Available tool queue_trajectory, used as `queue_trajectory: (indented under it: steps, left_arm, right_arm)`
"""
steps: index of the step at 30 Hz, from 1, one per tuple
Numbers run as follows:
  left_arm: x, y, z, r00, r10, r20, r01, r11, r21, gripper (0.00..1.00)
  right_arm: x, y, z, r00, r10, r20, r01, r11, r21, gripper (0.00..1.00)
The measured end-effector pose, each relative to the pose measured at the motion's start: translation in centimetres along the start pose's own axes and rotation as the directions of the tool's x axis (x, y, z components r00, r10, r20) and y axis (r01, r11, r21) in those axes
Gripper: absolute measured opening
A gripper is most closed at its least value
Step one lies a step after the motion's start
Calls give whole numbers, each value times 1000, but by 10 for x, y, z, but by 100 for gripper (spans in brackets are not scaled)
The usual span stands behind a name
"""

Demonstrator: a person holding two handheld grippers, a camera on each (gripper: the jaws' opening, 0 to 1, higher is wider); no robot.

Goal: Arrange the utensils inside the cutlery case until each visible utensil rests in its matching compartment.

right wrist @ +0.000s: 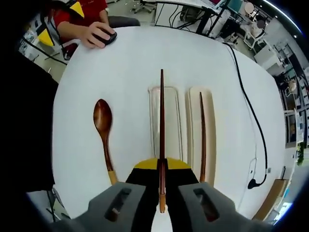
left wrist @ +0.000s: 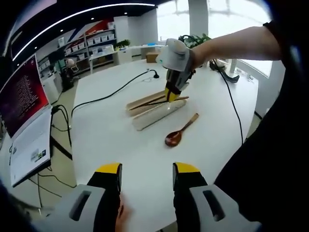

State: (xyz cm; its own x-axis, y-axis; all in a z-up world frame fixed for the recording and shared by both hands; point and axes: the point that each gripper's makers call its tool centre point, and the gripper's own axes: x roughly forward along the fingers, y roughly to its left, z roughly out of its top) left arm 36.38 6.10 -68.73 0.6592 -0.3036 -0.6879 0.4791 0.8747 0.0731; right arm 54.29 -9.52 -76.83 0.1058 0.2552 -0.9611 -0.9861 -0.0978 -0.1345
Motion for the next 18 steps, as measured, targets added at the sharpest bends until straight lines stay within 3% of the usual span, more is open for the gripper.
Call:
queue_trajectory:
  steps: [18]
  left_arm:
    - [5, 0, 1, 1000, -10, 2, 10, 1000, 4, 43]
  right_arm:
    - [-14, -15, -4, 999, -33, 4, 33, 999, 0, 0]
